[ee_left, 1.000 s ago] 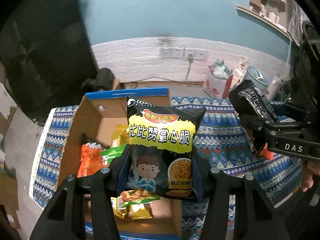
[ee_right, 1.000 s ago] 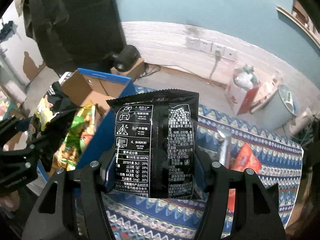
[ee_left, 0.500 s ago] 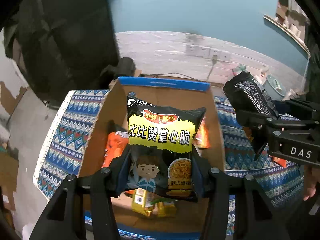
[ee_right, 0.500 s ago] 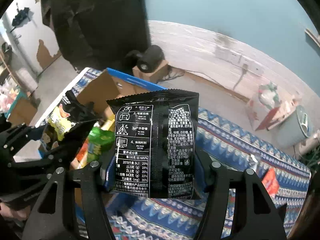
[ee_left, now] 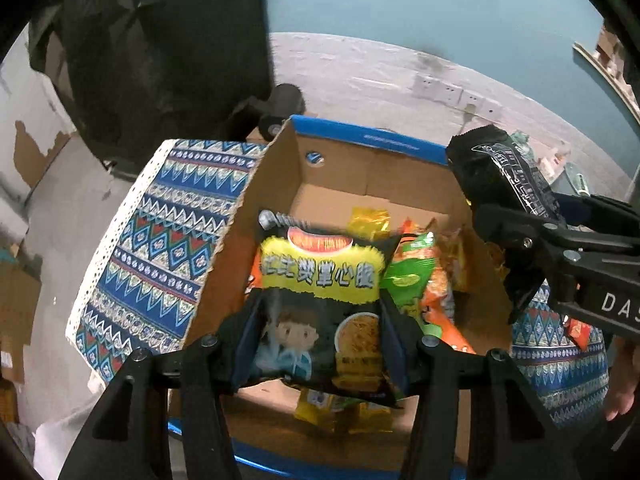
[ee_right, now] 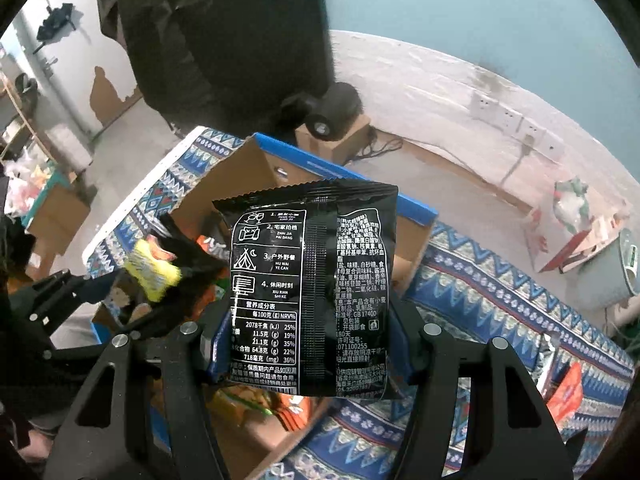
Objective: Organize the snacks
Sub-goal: 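Lift both held bags and carry them over the cardboard box, then open both grippers to drop the bags into the box, then move both grippers back toward the last snacks on the cloth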
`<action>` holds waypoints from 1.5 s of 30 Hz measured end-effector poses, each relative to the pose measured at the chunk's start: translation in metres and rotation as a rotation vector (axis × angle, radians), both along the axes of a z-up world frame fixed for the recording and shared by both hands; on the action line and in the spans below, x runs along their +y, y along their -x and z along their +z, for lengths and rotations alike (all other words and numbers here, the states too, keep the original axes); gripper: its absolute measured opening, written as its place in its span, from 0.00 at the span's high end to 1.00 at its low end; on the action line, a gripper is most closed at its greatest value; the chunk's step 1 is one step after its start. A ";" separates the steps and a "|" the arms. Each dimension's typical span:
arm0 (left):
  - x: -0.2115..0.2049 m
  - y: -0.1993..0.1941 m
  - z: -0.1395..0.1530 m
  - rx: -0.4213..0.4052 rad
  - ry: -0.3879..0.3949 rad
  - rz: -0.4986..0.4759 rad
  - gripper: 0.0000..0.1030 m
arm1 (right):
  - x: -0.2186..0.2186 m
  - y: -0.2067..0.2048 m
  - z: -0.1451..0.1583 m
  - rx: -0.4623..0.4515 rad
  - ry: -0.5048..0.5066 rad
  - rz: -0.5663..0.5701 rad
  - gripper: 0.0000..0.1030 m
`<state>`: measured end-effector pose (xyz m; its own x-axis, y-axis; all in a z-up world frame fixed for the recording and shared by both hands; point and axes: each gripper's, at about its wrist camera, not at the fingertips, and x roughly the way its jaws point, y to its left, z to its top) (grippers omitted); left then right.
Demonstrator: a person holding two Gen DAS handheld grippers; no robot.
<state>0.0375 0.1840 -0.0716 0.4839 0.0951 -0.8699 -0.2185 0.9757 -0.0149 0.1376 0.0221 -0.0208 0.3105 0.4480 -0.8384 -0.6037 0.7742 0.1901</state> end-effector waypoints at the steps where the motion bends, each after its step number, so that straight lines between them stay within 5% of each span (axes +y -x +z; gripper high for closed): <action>1: 0.003 0.000 -0.001 0.003 -0.002 0.006 0.45 | 0.004 -0.001 -0.002 0.009 -0.001 0.006 0.39; 5: 0.010 0.001 0.000 0.003 -0.001 0.035 0.34 | 0.013 -0.003 -0.008 0.031 0.000 0.023 0.39; 16: 0.013 0.006 0.008 -0.013 0.004 0.047 0.33 | 0.027 -0.007 -0.014 0.070 -0.024 0.045 0.38; 23: 0.006 0.003 0.012 -0.025 0.002 0.035 0.32 | 0.014 -0.007 -0.010 0.049 -0.029 0.025 0.25; 45: -0.097 -0.019 0.019 -0.016 0.024 -0.181 0.27 | -0.123 -0.025 -0.022 0.061 0.037 -0.214 0.19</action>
<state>0.0563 0.0874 -0.0522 0.5048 -0.0153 -0.8631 -0.0390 0.9984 -0.0405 0.1626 -0.1008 -0.0433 0.3432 0.3453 -0.8735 -0.4127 0.8908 0.1901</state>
